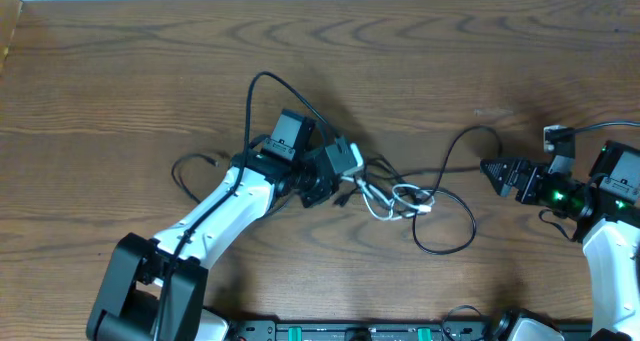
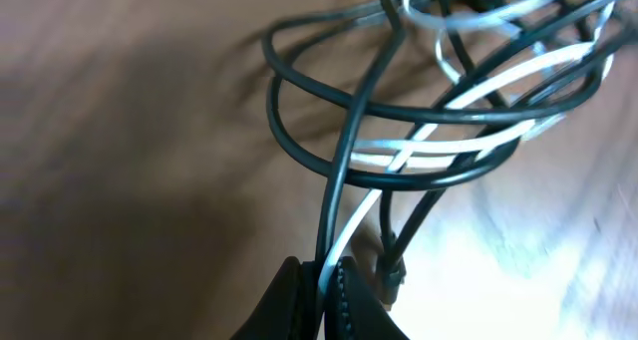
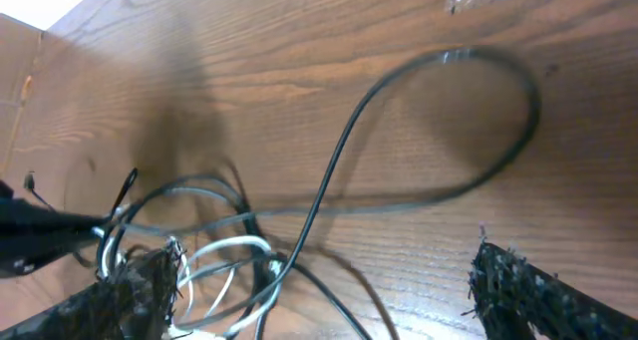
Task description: Untangle cables
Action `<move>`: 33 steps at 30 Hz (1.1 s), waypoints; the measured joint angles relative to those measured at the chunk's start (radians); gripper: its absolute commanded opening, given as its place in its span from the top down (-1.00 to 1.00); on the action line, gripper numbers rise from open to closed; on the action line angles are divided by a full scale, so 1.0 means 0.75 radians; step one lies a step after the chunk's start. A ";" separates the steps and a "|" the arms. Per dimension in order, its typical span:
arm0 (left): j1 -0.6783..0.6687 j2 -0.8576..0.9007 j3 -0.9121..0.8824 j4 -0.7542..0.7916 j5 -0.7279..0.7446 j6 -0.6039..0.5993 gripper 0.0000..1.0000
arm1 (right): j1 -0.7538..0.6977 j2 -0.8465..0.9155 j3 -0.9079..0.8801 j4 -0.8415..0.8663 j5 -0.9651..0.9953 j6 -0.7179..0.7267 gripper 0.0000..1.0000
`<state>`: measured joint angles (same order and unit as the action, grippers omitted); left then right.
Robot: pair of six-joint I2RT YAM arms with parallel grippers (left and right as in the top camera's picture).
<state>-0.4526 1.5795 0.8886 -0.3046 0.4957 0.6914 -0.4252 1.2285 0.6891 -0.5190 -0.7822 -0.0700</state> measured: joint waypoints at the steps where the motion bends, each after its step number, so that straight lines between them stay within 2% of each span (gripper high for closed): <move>1: 0.000 -0.010 0.000 0.030 0.000 -0.028 0.85 | 0.010 0.000 0.000 -0.002 -0.016 -0.001 -0.86; 6: 0.000 -0.127 0.002 0.250 0.002 -0.202 0.85 | 0.122 -0.001 0.000 0.033 -0.139 -0.006 -0.86; 10: -0.001 -0.259 0.004 0.364 0.041 -0.298 0.85 | 0.284 -0.001 0.000 0.098 -0.216 -0.011 -0.89; 17: 0.000 -0.418 0.005 0.391 0.100 -0.360 0.85 | 0.594 -0.001 0.001 0.262 -0.237 -0.017 -0.94; 21: 0.000 -0.485 0.005 0.389 0.107 -0.380 0.85 | 0.721 -0.001 0.001 0.307 -0.133 -0.004 -0.91; 23: 0.000 -0.514 0.005 0.389 0.110 -0.390 0.85 | 0.774 -0.001 0.001 0.313 -0.052 -0.001 -0.70; 24: -0.001 -0.526 0.005 0.388 0.110 -0.394 0.85 | 0.803 -0.001 0.001 0.322 -0.006 0.000 -0.43; 26: -0.001 -0.543 0.005 0.388 0.110 -0.397 0.85 | 0.848 0.000 0.001 0.345 0.083 -0.006 0.35; 29: -0.001 -0.550 0.005 0.384 0.110 -0.399 0.85 | 0.892 0.010 0.001 0.371 0.172 -0.022 0.98; 33: -0.001 -0.549 0.005 0.379 0.110 -0.399 0.85 | 0.904 0.051 0.001 0.392 0.226 -0.038 0.98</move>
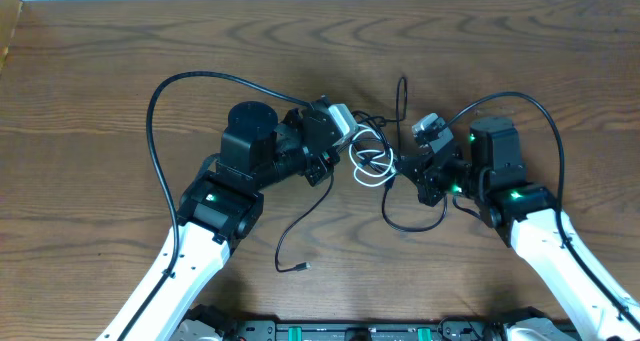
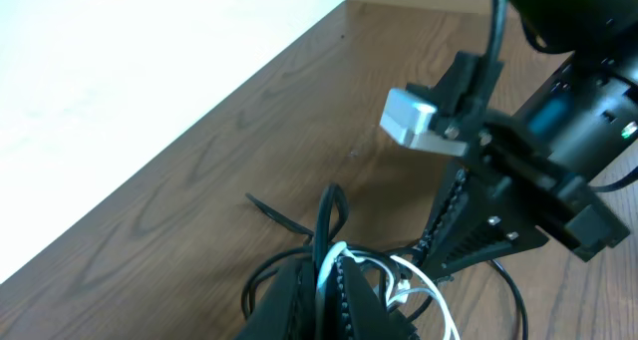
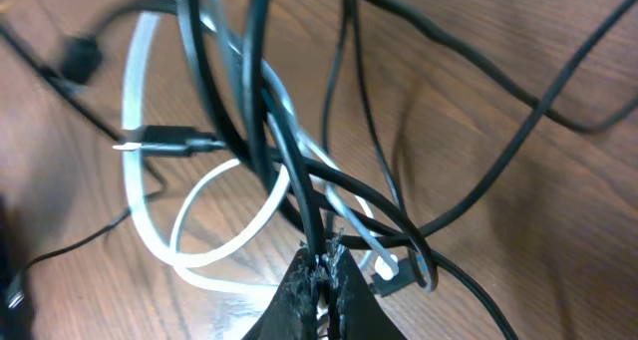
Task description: Untangle cables
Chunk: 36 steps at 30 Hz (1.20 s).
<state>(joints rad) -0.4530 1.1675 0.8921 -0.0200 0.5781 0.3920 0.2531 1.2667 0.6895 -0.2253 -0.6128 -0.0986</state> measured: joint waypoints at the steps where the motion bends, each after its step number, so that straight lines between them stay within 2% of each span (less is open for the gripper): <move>1: 0.000 0.000 0.000 -0.001 0.000 0.000 0.85 | 0.000 0.014 0.000 0.005 0.007 -0.002 0.98; 11: 0.001 0.000 0.000 -0.001 -0.001 0.000 0.85 | -0.001 0.183 0.000 0.012 0.212 0.055 0.98; 16: 0.003 -0.001 0.000 -0.012 -0.022 0.000 0.85 | -0.047 0.184 0.000 -0.022 0.459 0.255 0.98; 23: 0.027 -0.021 0.000 -0.113 -0.181 -0.001 0.85 | -0.218 0.184 0.000 -0.173 0.691 0.577 0.98; 29: 0.027 -0.060 0.000 -0.168 -0.329 0.000 0.84 | -0.374 0.184 0.002 -0.275 0.744 0.756 0.98; 36: 0.027 -0.065 0.000 -0.240 -0.444 0.000 0.84 | -0.426 0.184 0.002 -0.283 0.742 0.858 0.98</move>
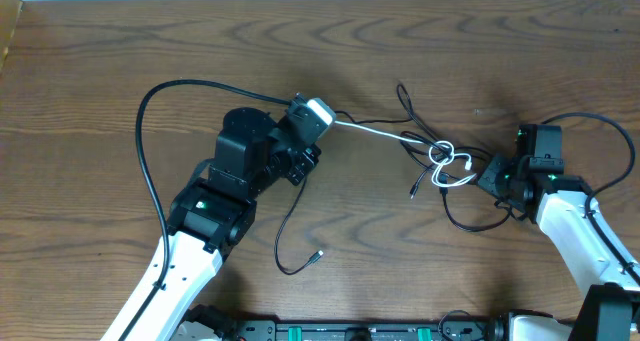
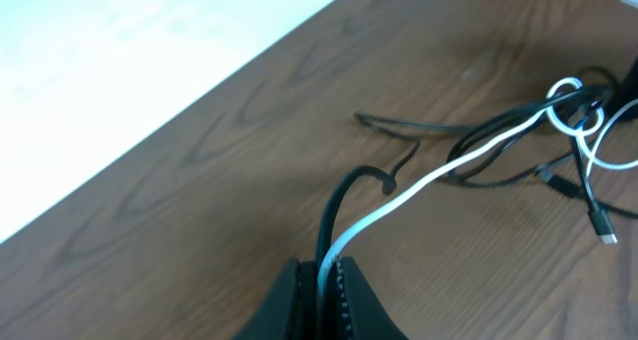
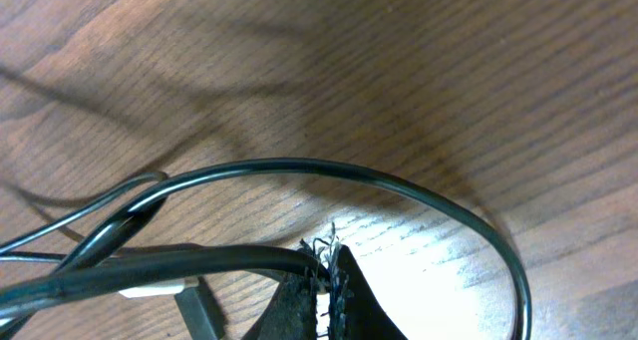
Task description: Untangle cables
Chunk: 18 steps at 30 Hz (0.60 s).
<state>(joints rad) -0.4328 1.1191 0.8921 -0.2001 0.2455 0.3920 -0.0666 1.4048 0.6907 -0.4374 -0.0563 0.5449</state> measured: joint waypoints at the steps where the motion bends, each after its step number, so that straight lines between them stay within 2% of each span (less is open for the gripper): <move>1: 0.000 0.000 0.000 -0.012 -0.015 -0.001 0.85 | -0.001 0.000 0.000 0.001 0.001 0.019 0.98; 6: 0.000 0.000 0.000 -0.053 -0.046 -0.001 0.85 | -0.001 0.000 0.001 0.049 0.000 0.063 0.98; 8: 0.000 0.001 0.000 -0.070 -0.040 -0.001 0.77 | -0.001 0.000 0.001 0.062 0.000 0.062 0.98; 12: 0.001 0.012 0.000 -0.082 0.028 -0.011 0.28 | 0.008 0.001 0.001 0.106 0.003 0.057 0.98; 14: 0.001 0.032 0.001 -0.081 0.093 -0.003 0.16 | 0.025 0.000 0.001 0.129 0.006 0.055 0.98; 16: 0.001 0.058 0.001 -0.082 0.154 -0.008 -0.08 | 0.043 0.001 0.001 0.137 0.006 0.050 0.98; 17: 0.001 0.074 0.001 -0.082 0.186 -0.004 -0.41 | 0.050 0.001 0.001 0.139 0.006 0.048 0.98; 18: 0.001 0.087 0.001 -0.082 0.212 -0.007 -0.56 | 0.058 0.001 0.001 0.141 0.007 0.047 0.98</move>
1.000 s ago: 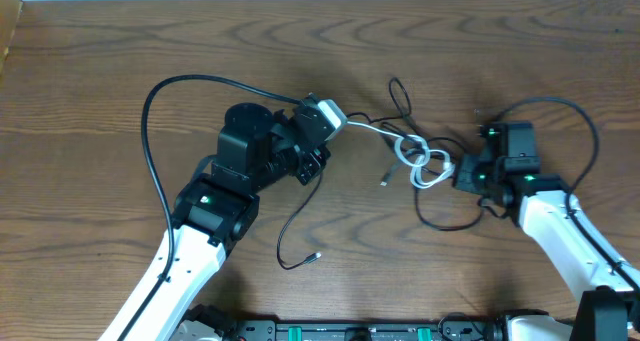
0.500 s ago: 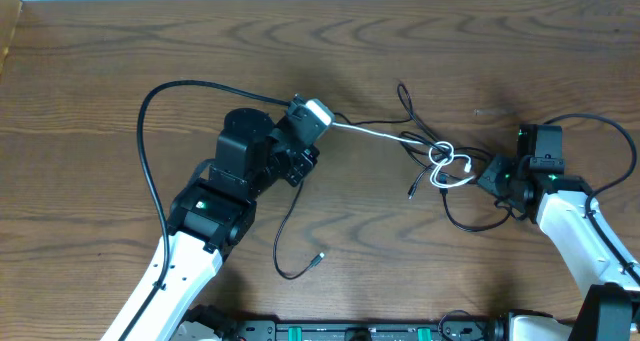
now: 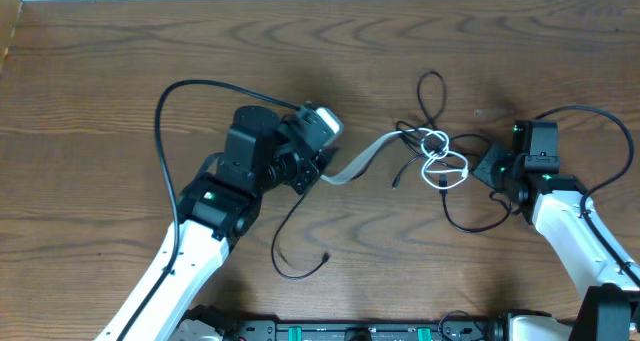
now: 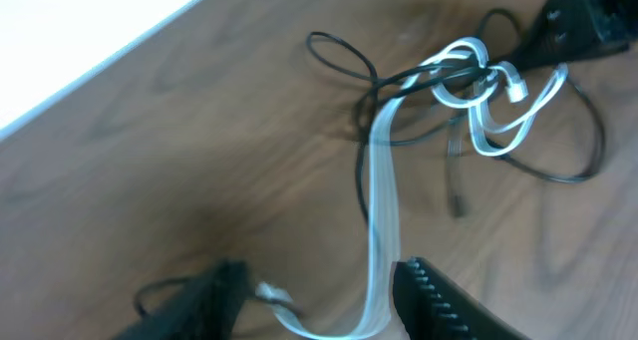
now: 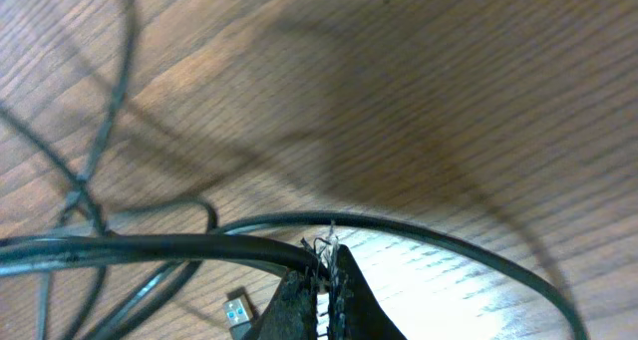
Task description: Untangle cables
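The cable knot [image 3: 436, 157] of white loops and thin black cables lies right of the table's middle, and shows in the left wrist view as the knot [image 4: 477, 81]. A white cable [image 3: 362, 156] runs slack and blurred from it toward my left gripper [image 3: 322, 167]. That gripper [image 4: 319, 285] stands open, the white cable [image 4: 384, 210] passing loose between its fingers [image 4: 431, 298]. My right gripper [image 3: 481, 169] sits just right of the knot, shut on a black cable [image 5: 150, 248] at its tips [image 5: 325, 272]. A USB plug [image 5: 237, 311] lies beside them.
A loose black cable [image 3: 290, 231] curls below my left gripper toward the front, ending in a plug [image 3: 327, 256]. Another black loop [image 3: 475, 219] lies under my right arm. A small black loop [image 3: 432, 86] sticks out behind the knot.
My left gripper was shut on the taut white cable and now is open, and the cable hangs slack and blurred. The knot has shifted slightly left. My right gripper stays shut on the black cable.
First my left gripper was shut on cables at the tangle mid-table while my right gripper stood open far right. Then both were shut on cables at the tangle. Later they were apart, the white cable stretched between them. Now the left has let go.
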Action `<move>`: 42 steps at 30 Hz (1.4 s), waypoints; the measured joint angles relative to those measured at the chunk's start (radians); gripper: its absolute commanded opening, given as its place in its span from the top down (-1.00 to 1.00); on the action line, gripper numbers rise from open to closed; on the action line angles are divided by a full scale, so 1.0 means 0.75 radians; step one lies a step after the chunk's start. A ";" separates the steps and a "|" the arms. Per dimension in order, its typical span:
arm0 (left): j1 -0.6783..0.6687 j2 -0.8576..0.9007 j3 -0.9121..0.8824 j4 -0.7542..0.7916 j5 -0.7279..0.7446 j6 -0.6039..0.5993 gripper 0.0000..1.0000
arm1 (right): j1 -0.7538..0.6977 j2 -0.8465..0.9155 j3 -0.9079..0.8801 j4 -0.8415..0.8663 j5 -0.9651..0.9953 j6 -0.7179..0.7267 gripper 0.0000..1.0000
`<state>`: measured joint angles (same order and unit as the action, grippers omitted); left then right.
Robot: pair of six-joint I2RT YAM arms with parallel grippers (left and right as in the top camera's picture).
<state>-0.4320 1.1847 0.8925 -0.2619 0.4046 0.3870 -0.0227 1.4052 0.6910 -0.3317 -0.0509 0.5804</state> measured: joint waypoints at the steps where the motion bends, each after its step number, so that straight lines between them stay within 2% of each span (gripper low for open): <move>1: 0.000 0.012 0.000 0.001 0.024 -0.006 -0.67 | 0.007 0.000 0.000 0.001 0.001 0.000 0.98; 2: 0.000 0.026 0.000 0.000 0.049 -0.004 -0.77 | 0.014 0.000 0.000 0.001 0.003 -0.001 0.98; 4: 0.000 0.040 0.000 0.000 0.078 -0.011 -0.79 | 0.018 0.000 0.000 0.001 0.004 -0.001 0.98; 13: 0.000 0.046 0.000 0.046 0.174 -0.013 -0.80 | 0.022 0.000 0.000 0.004 0.003 -0.001 0.97; 18: -0.003 0.047 0.000 0.047 0.192 -0.013 -0.81 | 0.084 0.000 0.000 0.025 -0.015 -0.080 0.97; 23: -0.005 0.064 0.000 0.052 0.196 -0.013 -0.81 | 0.200 0.000 0.001 -0.056 0.109 -0.142 0.98; 27: -0.005 0.080 0.000 0.053 0.196 -0.013 -0.81 | 0.217 -0.003 0.014 -0.144 0.221 -0.169 0.98; 34: -0.005 0.097 0.000 0.056 0.197 -0.013 -0.81 | 0.239 -0.141 0.210 -0.326 0.352 -0.288 0.98; 42: -0.048 0.099 0.000 0.101 0.196 -0.013 -0.81 | 0.409 -0.300 0.388 -0.219 0.439 -0.545 0.98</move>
<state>-0.4679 1.2591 0.8925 -0.1860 0.5518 0.3771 0.2840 1.1805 0.9821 -0.4957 0.2783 0.1719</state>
